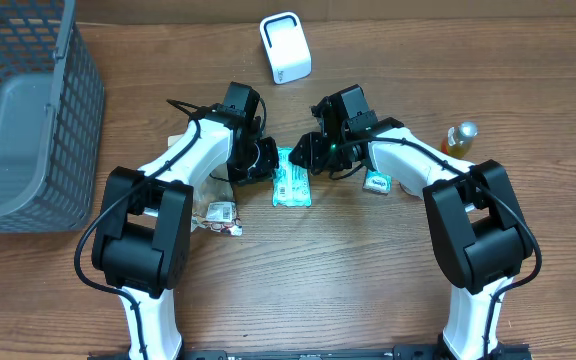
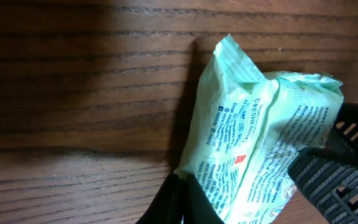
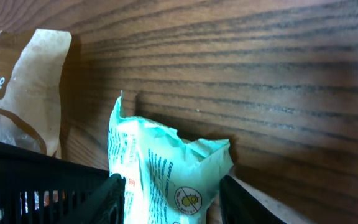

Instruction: Scan the item barcode

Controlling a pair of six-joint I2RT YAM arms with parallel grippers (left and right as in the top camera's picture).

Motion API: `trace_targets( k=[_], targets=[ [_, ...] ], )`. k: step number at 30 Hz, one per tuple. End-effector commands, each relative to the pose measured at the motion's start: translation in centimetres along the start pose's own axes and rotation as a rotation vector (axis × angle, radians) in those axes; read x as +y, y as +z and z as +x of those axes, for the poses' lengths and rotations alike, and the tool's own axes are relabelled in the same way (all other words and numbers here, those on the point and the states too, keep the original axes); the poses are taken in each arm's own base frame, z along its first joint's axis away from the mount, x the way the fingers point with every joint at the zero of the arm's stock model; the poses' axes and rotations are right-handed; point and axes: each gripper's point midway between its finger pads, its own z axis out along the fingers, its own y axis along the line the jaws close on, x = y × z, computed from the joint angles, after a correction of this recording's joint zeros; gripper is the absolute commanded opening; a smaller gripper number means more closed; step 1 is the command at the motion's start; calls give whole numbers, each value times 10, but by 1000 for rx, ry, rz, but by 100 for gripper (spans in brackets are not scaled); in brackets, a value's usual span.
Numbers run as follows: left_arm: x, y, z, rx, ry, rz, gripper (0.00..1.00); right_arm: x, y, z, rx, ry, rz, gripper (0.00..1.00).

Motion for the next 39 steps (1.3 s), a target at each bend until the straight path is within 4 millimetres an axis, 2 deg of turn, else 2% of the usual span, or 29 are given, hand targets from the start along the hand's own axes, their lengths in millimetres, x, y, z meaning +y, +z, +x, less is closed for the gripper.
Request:
trace_targets(
  k=[1, 8, 11, 15, 18, 22, 26, 28, 31, 36, 39],
  targets=[
    [3, 7, 3, 2, 33, -33, 5, 2, 2, 1, 18, 30, -21, 42],
    [4, 7, 2, 1, 33, -36, 5, -2, 5, 12, 60, 72, -13, 41],
    [3, 7, 2, 1, 35, -36, 5, 2, 5, 16, 78, 76, -36, 34],
    [4, 7, 1, 0, 52, -34, 5, 1, 5, 17, 84, 80, -32, 31],
    [4, 1, -4, -11, 77, -23, 6, 0, 5, 19, 89, 83, -30, 33],
    [-6, -10, -8, -7, 79, 39, 6, 1, 5, 17, 84, 80, -31, 41],
    [-30, -19, 0, 54, 109, 181, 8, 3, 4, 5, 39, 60, -49, 50],
    [-34, -21, 6, 81, 108, 210, 9, 4, 3, -3, 9, 48, -61, 56],
    [-30, -21, 19, 138, 80, 195, 8, 9, 2, -20, -55, 13, -88, 61],
    [-19, -22, 36, 205, 43, 151, 6, 18, -1, -37, -126, -30, -119, 62],
    [-18, -21, 39, 217, 39, 146, 4, 18, -2, -43, -153, -39, -112, 61]
  ],
)
